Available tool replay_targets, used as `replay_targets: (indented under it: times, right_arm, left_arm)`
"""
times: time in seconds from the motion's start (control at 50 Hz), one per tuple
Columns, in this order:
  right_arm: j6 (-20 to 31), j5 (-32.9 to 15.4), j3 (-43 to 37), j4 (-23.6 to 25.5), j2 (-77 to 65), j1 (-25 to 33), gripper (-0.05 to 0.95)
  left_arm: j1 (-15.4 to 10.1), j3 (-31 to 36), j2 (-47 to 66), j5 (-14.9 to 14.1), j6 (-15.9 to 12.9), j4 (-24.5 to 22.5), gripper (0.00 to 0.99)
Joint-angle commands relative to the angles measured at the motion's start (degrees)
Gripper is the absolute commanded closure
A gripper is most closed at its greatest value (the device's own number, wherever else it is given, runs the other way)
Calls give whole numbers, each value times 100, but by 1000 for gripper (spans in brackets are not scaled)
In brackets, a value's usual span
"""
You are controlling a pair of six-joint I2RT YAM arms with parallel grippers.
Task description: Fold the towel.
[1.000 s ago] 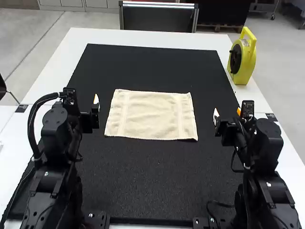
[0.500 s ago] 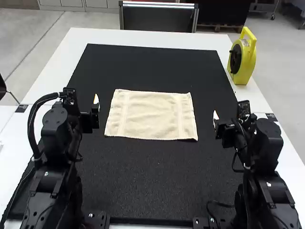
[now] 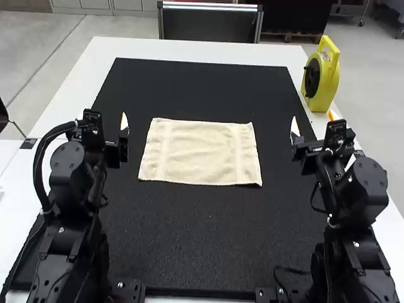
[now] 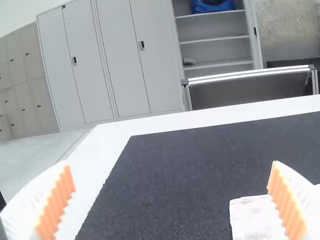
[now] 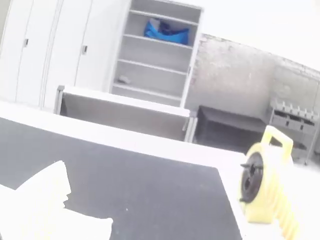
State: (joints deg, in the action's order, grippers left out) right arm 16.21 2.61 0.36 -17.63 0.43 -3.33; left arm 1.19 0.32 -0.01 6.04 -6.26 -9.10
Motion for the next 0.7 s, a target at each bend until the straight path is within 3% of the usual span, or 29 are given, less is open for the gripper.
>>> replay_targets:
  times: [0.0, 0.16, 0.34, 0.42, 0.48, 0.52, 0.58, 0.68]
  right_arm:
    - [-276, -156, -18, -74, -34, 184, 2]
    - [-601, 389, 491, -136, 327, 615, 3]
    - [-1216, 600, 1836, -276, 2190, 1133, 2]
    - [-1454, 635, 2416, -268, 3113, 1344, 0]
    - [-1665, 829, 2724, -241, 3710, 1467, -3]
    - [-1779, 873, 2812, -241, 3992, 1493, -3]
    - [-1963, 1013, 2864, -241, 4334, 1511, -7]
    - [-2210, 1110, 2838, -188, 4730, 1467, -7]
  left_arm:
    - [57, 3, -8, 152, -235, -223, 89]
    - [65, 364, 19, 169, -235, -294, 89]
    - [74, 1164, 572, 239, -218, -250, 90]
    - [48, 1647, 1214, 310, 143, -259, 90]
    - [57, 2043, 1900, 319, 688, -48, 89]
    - [65, 2201, 2304, 310, 890, 58, 89]
    - [74, 2341, 2910, 310, 1004, 154, 87]
    - [101, 2377, 3745, 380, 1004, -109, 87]
